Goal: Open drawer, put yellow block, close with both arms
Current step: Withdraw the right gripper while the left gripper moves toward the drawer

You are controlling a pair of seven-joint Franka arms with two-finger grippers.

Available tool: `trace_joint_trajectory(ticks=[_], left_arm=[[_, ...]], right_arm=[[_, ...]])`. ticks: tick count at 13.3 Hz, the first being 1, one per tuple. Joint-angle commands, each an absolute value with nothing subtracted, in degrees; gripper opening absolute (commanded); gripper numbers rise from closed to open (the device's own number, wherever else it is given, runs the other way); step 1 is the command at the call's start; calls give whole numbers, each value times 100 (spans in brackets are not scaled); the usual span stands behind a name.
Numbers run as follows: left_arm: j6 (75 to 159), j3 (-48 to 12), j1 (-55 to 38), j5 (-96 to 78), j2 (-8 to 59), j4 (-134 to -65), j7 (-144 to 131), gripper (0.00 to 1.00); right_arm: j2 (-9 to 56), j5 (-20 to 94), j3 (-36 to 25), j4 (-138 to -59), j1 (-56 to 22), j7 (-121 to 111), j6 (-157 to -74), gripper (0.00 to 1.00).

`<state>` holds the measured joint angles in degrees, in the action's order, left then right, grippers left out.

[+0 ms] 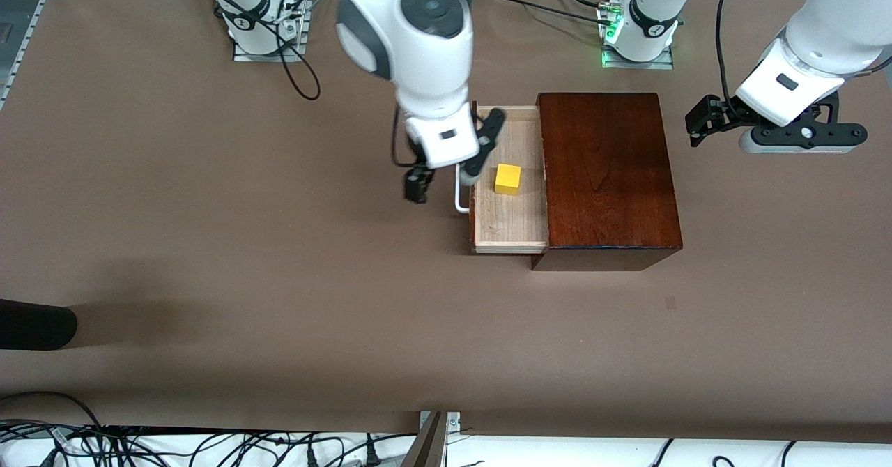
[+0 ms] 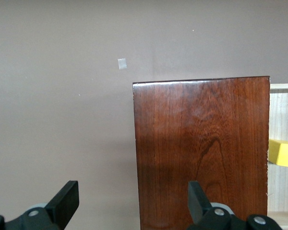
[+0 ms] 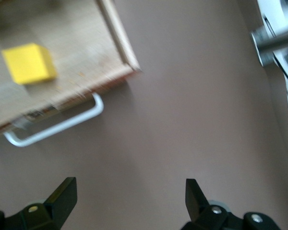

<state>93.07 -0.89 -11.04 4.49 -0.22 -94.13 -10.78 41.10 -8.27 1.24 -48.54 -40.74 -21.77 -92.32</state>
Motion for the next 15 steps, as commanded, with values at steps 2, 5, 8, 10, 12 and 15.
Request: trace_joint_trajectory(ticks=[2, 5, 8, 10, 12, 15], left_arm=[[9211, -176, -1099, 388, 44, -9097, -1028, 100], [9237, -395, -1195, 325, 62, -9114, -1019, 100], [9063, -483, -1318, 474, 413, -9194, -959, 100], [8991, -510, -1493, 650, 457, -9158, -949, 100], [8991, -658, -1547, 633, 553, -9114, -1010, 100], [9018, -870, -1923, 633, 877, -8896, -1639, 100]], right_arm=[[3842, -703, 132, -5036, -3482, -2065, -8703, 100], [3281, -703, 123, -5919, -3069, -1943, -8823, 100], [2516, -703, 97, -7247, -2621, -1487, -9455, 100], [2033, -677, 97, -7864, -2226, -1214, -9781, 100], [1715, -624, 97, -8295, -1996, -995, -9887, 100], [1136, -327, 97, -9155, -1400, -730, -10378, 100]])
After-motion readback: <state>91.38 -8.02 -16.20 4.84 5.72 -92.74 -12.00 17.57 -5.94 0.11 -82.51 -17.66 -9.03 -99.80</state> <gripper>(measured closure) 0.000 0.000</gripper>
